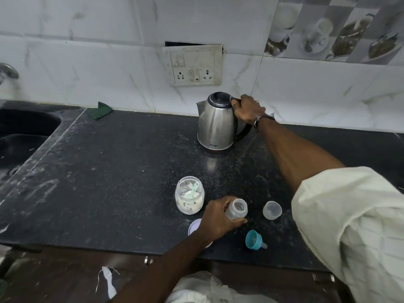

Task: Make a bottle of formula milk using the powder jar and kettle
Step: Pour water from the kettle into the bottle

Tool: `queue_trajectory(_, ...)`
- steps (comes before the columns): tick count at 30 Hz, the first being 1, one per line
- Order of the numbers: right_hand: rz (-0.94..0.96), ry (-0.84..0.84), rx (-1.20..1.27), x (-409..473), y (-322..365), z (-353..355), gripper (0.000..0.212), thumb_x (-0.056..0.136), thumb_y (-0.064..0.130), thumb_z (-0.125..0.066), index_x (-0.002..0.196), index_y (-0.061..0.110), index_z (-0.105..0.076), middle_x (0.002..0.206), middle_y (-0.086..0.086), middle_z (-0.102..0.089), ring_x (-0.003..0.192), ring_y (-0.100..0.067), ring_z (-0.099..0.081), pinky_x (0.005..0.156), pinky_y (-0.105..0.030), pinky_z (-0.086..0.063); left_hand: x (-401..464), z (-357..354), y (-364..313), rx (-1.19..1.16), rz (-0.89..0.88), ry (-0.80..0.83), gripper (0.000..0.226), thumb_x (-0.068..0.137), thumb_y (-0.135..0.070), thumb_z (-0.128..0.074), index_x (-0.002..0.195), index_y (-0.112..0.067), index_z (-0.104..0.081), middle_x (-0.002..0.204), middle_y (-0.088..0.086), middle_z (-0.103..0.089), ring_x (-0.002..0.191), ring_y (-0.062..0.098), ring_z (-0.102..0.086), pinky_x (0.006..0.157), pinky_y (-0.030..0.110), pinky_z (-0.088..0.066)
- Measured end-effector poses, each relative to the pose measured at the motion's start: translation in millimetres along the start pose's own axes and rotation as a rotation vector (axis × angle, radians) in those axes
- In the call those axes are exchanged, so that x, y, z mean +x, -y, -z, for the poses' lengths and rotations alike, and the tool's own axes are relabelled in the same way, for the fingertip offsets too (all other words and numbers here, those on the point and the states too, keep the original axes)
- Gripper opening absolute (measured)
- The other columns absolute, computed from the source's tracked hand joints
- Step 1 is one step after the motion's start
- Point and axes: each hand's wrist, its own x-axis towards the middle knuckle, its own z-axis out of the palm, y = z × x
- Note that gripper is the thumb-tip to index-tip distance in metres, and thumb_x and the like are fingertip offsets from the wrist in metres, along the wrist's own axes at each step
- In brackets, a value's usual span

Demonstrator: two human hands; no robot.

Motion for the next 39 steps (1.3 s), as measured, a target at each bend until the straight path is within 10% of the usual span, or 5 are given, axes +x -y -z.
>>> queue_trajectory(12,-0.109,-0.041,0.31,-0.4,-14.1,-10.5,0.062,0.1,0.055,-0.032,0.109,0.003,-0.063,0.113,-0.019,-0.066,0.105,-0.037,-0.059,0.077,-0.032,-0.038,0.3,-0.3,-0.6,-0.008,0.004,-0.015,0.054,0.065,-0.04,-0.092,0.114,-0.031,-0.07,0.107,-0.011,-0.076,0.1,0.007,-0.072,0.089,0.042,-0.06)
queue_trajectory(18,-0.396,-0.118,0.568,-13.9,-13.1,-19.5,0.088,0.079,0.081,-0.031,0.107,0.004,-0.062,0.091,-0.011,-0.073,0.09,-0.032,-0.068,0.088,-0.04,-0.053,-0.5,-0.8,-0.4,-0.012,0.007,-0.021,0.054,0.065,-0.041,-0.092,0.114,-0.033,-0.069,0.107,-0.011,-0.077,0.1,0.007,-0.073,0.089,0.043,-0.06)
queue_trajectory(22,-0.452,-0.228,0.594,-25.8,-10.5,-30.1,0.069,0.087,0.061,-0.042,0.109,-0.001,-0.064,0.108,-0.017,-0.068,0.099,-0.037,-0.063,0.085,-0.037,-0.05,-0.1,-0.9,-0.6,-0.007,0.005,-0.024,0.055,0.065,-0.041,-0.092,0.114,-0.033,-0.068,0.106,-0.011,-0.077,0.099,0.007,-0.073,0.089,0.043,-0.06)
queue_trajectory(31,-0.432,-0.359,0.715,-56.3,-36.3,-31.5,0.039,0.086,0.034,-0.049,0.054,0.012,-0.053,0.056,-0.002,-0.052,0.065,-0.028,-0.055,0.061,-0.04,-0.045,0.3,-2.0,1.7,-0.008,-0.004,-0.029,0.055,0.064,-0.041,-0.092,0.113,-0.032,-0.069,0.106,-0.011,-0.077,0.099,0.007,-0.073,0.089,0.042,-0.06)
queue_trajectory(39,-0.218,-0.336,0.832,-86.8,-86.5,-7.2,0.038,0.067,0.028,-0.054,0.069,-0.007,-0.067,0.056,-0.013,-0.053,0.043,-0.025,-0.046,0.04,-0.029,-0.034,0.5,-4.2,5.6,-0.027,0.015,-0.029,0.055,0.062,-0.041,-0.093,0.111,-0.034,-0.07,0.103,-0.013,-0.077,0.098,0.006,-0.073,0.089,0.043,-0.06)
